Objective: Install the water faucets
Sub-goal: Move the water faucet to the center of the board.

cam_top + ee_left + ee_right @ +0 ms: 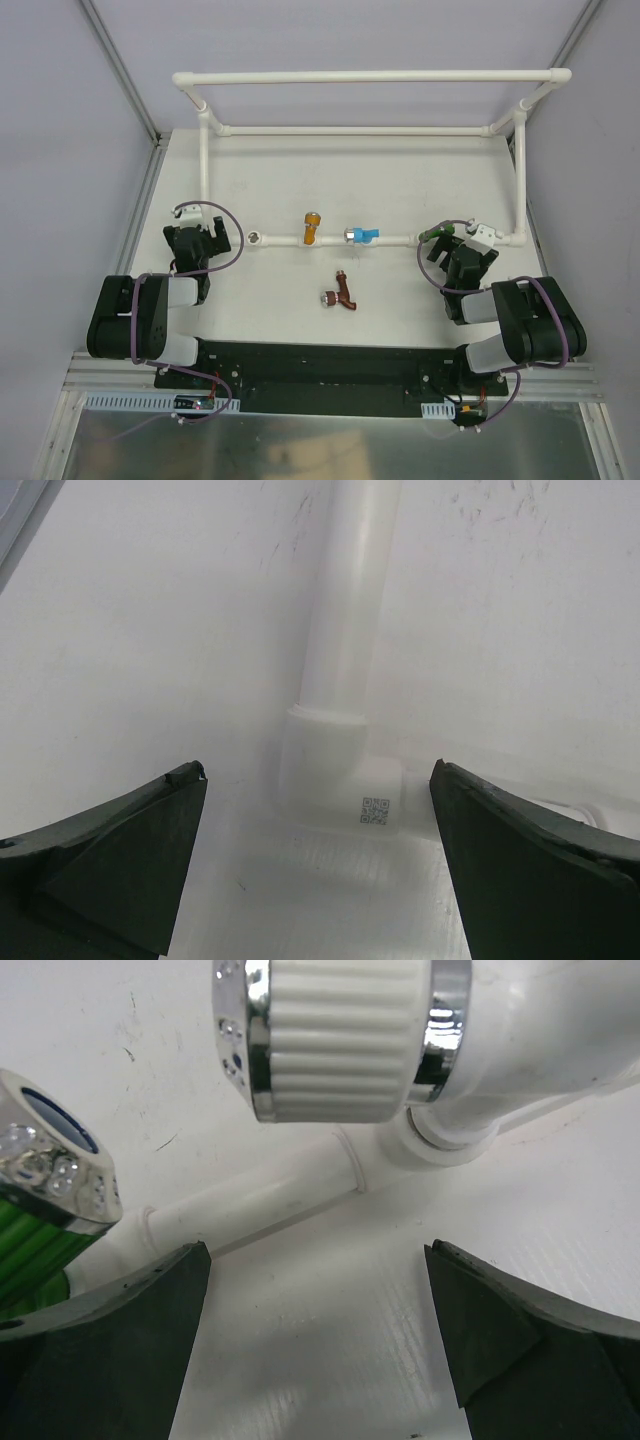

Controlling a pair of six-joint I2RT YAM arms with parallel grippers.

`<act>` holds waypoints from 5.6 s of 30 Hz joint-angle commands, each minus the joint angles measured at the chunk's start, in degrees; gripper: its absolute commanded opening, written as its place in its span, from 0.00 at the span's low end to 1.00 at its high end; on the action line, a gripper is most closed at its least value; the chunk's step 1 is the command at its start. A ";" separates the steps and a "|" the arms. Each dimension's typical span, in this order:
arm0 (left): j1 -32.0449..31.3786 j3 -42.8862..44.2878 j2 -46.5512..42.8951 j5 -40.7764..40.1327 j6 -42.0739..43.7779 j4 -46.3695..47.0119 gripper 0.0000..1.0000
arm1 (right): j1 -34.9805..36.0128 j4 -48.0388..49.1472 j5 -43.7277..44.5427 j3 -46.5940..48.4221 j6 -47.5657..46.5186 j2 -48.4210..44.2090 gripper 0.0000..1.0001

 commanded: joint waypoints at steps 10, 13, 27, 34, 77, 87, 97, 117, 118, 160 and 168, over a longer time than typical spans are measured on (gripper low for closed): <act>-0.65 0.84 0.11 1.60 0.63 0.55 0.99 | -0.74 3.66 -0.34 3.53 1.42 -0.62 0.99; -0.65 0.84 0.11 1.60 0.72 0.55 0.99 | -0.74 3.66 -0.25 3.62 1.42 -0.62 0.99; -0.65 0.84 0.11 1.60 0.54 0.55 1.00 | -0.74 3.66 -0.25 3.62 1.42 -0.71 0.99; -0.65 0.93 0.11 1.60 0.63 0.55 0.99 | -0.74 3.84 -0.34 3.53 1.25 -0.63 0.99; -0.65 0.93 0.11 1.60 0.63 0.55 1.00 | 3.31 -42.80 10.29 5.38 18.01 -40.41 0.99; -0.65 0.84 0.11 1.60 0.63 0.55 0.99 | 3.22 -72.79 9.00 16.80 32.53 -54.24 0.99; -0.65 0.84 0.11 1.60 0.54 0.55 1.00 | 3.31 -88.79 -4.11 29.72 30.60 -49.84 0.99; -0.12 7.78 -28.36 -7.88 -9.99 -31.42 1.00 | 3.31 -92.84 -16.59 29.37 30.34 -51.08 0.99; -0.03 8.83 -29.76 -9.28 -12.27 -34.58 1.00 | 3.39 -92.75 -17.82 29.55 30.08 -50.73 0.99; -33.87 13.85 -37.95 1.78 -38.75 -68.97 0.90 | 53.84 -73.95 0.80 28.93 42.20 -18.58 0.92; -33.87 13.24 -37.51 3.89 -38.57 -68.97 0.90 | 54.19 -69.46 2.20 34.81 43.96 -4.15 0.91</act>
